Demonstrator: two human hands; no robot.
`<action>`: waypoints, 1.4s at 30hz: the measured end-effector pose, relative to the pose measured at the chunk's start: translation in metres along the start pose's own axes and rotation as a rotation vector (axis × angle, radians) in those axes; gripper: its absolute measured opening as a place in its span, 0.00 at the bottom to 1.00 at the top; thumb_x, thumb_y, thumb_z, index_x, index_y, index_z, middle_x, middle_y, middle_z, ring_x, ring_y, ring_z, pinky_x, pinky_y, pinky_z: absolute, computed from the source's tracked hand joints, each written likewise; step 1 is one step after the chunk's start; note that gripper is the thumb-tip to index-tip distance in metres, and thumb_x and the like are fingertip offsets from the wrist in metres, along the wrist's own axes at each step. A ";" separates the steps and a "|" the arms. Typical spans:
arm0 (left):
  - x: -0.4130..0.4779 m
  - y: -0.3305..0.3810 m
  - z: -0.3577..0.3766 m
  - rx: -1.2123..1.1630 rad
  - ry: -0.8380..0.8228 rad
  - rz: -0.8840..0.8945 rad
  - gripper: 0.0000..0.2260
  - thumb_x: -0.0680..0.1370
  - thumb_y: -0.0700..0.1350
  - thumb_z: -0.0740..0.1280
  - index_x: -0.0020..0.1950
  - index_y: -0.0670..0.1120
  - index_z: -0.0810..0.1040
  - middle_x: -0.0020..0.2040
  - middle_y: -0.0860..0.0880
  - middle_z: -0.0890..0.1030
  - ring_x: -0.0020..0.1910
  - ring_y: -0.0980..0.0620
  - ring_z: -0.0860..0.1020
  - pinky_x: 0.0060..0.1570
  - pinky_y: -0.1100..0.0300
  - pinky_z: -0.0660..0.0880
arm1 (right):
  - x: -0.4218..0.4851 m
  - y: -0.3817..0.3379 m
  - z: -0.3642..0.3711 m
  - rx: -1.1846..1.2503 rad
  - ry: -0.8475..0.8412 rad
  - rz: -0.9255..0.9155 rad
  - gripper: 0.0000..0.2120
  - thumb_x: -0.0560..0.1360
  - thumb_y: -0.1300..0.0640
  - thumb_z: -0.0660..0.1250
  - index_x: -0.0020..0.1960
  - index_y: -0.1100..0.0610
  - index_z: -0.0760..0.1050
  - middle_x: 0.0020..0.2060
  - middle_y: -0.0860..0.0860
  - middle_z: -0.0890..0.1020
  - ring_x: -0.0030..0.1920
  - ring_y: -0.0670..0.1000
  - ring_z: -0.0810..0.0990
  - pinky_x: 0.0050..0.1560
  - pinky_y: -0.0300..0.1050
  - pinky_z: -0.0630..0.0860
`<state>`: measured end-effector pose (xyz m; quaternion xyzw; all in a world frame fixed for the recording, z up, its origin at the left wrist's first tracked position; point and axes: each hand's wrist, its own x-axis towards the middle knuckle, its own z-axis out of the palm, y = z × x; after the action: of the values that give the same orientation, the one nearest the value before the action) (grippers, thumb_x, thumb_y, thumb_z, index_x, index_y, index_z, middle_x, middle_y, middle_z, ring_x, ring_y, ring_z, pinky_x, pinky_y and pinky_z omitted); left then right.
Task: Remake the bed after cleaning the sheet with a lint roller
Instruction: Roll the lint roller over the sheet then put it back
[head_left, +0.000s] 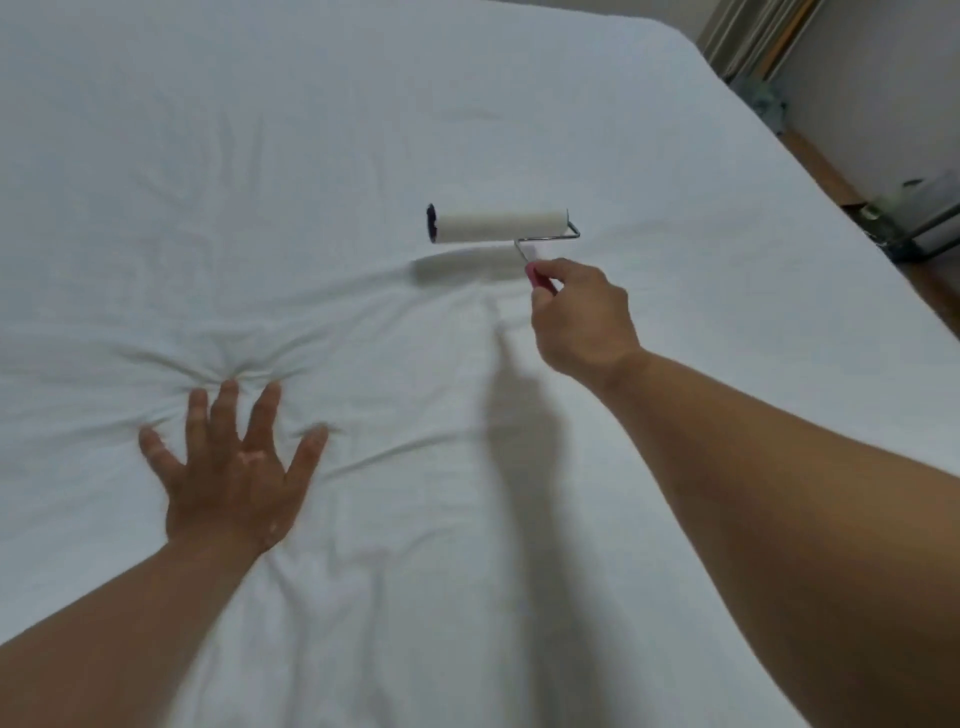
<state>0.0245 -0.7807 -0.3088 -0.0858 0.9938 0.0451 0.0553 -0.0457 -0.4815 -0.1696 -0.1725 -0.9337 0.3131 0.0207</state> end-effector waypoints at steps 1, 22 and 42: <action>0.004 0.016 -0.007 -0.056 0.013 -0.043 0.40 0.75 0.72 0.36 0.80 0.51 0.57 0.80 0.43 0.55 0.79 0.43 0.49 0.73 0.30 0.43 | 0.007 0.009 -0.009 -0.049 -0.028 0.010 0.15 0.79 0.56 0.59 0.61 0.49 0.79 0.58 0.50 0.81 0.58 0.54 0.78 0.56 0.39 0.74; -0.024 0.163 0.008 0.108 -0.125 0.365 0.32 0.79 0.68 0.36 0.81 0.56 0.37 0.81 0.48 0.37 0.80 0.45 0.35 0.73 0.32 0.36 | -0.191 0.152 -0.041 -0.060 -0.172 0.203 0.14 0.81 0.51 0.54 0.64 0.42 0.72 0.53 0.49 0.82 0.51 0.58 0.79 0.53 0.54 0.79; -0.319 0.195 0.034 0.096 -0.125 0.299 0.30 0.80 0.64 0.36 0.81 0.56 0.41 0.82 0.50 0.41 0.81 0.47 0.40 0.74 0.33 0.39 | -0.588 0.356 -0.184 -0.051 -0.225 0.259 0.20 0.76 0.37 0.57 0.61 0.15 0.58 0.39 0.47 0.85 0.39 0.47 0.83 0.41 0.48 0.81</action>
<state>0.3064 -0.5327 -0.2893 0.0686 0.9911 0.0104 0.1139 0.6442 -0.3075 -0.1914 -0.2558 -0.9076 0.3069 -0.1291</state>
